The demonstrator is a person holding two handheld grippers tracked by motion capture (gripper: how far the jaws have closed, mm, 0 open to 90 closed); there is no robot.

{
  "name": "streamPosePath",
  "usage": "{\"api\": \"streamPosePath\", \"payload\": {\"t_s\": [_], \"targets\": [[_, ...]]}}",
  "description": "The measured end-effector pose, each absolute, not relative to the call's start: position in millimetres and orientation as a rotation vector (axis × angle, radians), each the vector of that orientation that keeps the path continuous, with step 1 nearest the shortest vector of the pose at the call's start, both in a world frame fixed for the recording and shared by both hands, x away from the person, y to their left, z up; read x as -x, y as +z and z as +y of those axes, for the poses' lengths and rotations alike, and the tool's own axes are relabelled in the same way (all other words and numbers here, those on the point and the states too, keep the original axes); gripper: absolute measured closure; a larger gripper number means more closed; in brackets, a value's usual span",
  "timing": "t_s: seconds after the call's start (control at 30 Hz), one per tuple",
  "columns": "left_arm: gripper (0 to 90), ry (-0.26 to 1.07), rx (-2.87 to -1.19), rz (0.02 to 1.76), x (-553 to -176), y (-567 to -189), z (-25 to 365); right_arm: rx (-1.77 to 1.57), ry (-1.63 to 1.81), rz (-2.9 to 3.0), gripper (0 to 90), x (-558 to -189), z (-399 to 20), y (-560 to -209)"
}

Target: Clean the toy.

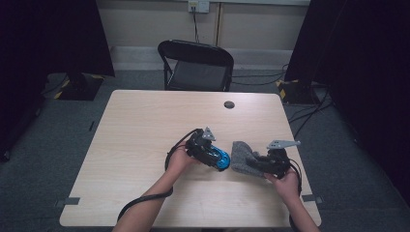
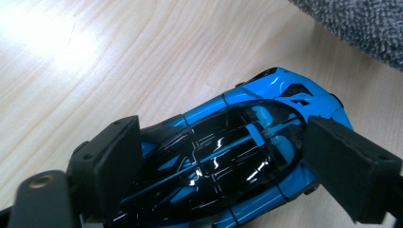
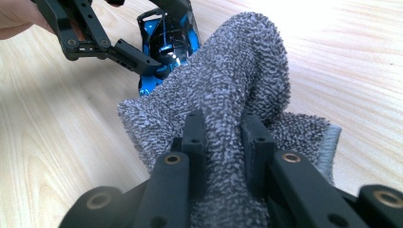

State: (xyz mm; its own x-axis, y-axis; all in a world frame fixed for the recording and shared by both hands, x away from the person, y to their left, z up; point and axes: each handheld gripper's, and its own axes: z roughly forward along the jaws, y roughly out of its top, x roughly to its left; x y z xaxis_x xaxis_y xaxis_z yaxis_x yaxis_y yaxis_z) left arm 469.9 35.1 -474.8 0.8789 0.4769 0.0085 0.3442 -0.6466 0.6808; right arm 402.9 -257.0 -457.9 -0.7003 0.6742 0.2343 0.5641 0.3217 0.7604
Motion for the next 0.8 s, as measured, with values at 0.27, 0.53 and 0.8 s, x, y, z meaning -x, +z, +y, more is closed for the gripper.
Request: {"api": "streamPosePath", "payload": {"t_s": [0.27,0.53,0.8], "targets": [[9.7,0.211,-2.318,0.561,-474.5,-477.1,39.6,-1.221,1.299,2.422,75.3,-406.0,-258.2,-461.2],[9.8,0.223,-2.284,0.561,-476.0,-480.1,47.6,-1.397,1.155,2.278,75.4,-414.8,-258.9,-460.1],[9.8,0.224,-2.29,0.563,-475.4,-479.7,46.6,-1.432,1.054,2.283,75.3,-435.5,-234.0,-474.3]]}}
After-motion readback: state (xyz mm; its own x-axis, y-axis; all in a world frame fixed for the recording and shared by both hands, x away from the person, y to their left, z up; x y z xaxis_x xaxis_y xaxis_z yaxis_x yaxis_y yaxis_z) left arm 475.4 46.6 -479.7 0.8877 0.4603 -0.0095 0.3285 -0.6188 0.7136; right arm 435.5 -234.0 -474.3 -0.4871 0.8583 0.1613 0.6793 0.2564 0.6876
